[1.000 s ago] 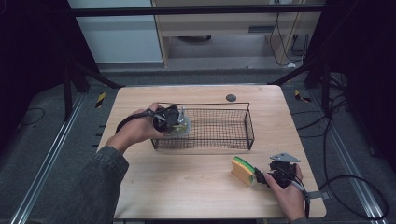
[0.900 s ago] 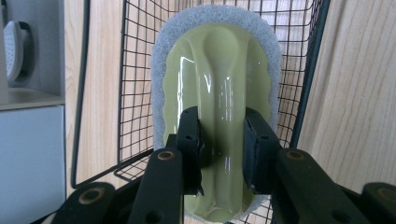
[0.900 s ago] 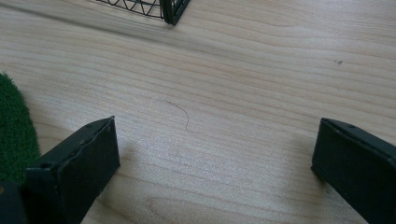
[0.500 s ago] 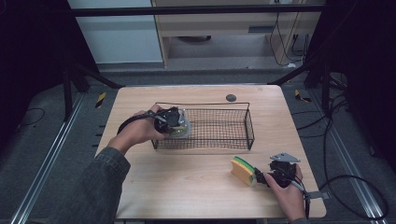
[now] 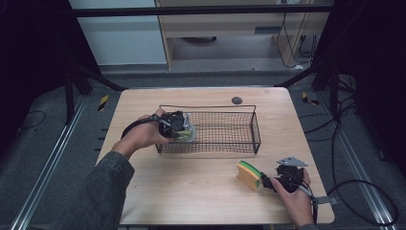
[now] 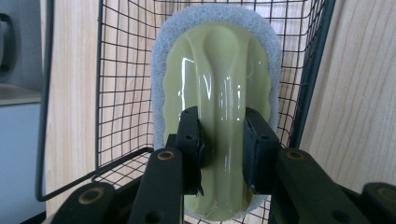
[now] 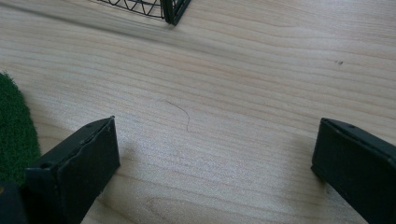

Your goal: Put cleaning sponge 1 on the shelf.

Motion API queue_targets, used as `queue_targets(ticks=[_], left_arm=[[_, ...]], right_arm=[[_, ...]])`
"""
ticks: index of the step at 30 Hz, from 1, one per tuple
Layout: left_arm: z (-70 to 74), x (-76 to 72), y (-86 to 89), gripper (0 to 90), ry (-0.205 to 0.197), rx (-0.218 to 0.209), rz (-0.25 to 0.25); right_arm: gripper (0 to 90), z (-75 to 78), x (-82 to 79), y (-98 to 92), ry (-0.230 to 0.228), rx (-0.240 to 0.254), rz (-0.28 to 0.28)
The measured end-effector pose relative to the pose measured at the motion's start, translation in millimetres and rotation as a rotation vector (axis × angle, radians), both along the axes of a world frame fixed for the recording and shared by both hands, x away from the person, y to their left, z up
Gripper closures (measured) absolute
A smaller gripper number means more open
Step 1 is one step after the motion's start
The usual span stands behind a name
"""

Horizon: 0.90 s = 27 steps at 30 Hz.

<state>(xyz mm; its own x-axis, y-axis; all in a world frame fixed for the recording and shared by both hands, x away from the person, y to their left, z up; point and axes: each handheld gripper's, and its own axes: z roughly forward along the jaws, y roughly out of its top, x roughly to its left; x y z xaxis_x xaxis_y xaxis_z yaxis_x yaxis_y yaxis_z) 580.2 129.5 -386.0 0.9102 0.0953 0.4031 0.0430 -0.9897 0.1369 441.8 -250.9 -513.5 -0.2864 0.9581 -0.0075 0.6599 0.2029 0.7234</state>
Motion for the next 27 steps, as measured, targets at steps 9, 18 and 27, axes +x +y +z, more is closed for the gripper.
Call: queue_targets(ticks=[9, 18, 27], left_arm=[[-3.5, 1.9, -1.5, 70.7, 0.009, -0.001, 0.002], [-8.3, 6.8, -2.3, 70.7, 0.044, 0.013, 0.005], [-12.4, 10.9, -2.2, 70.7, 0.053, 0.003, 0.009]], right_arm=[[0.9, 0.0, 0.0, -0.1, 0.0, -0.002, 0.0], [0.9, -0.2, 0.1, -0.2, -0.003, -0.003, 0.001], [0.9, -0.3, 0.2, -0.2, -0.003, -0.003, 0.0]])
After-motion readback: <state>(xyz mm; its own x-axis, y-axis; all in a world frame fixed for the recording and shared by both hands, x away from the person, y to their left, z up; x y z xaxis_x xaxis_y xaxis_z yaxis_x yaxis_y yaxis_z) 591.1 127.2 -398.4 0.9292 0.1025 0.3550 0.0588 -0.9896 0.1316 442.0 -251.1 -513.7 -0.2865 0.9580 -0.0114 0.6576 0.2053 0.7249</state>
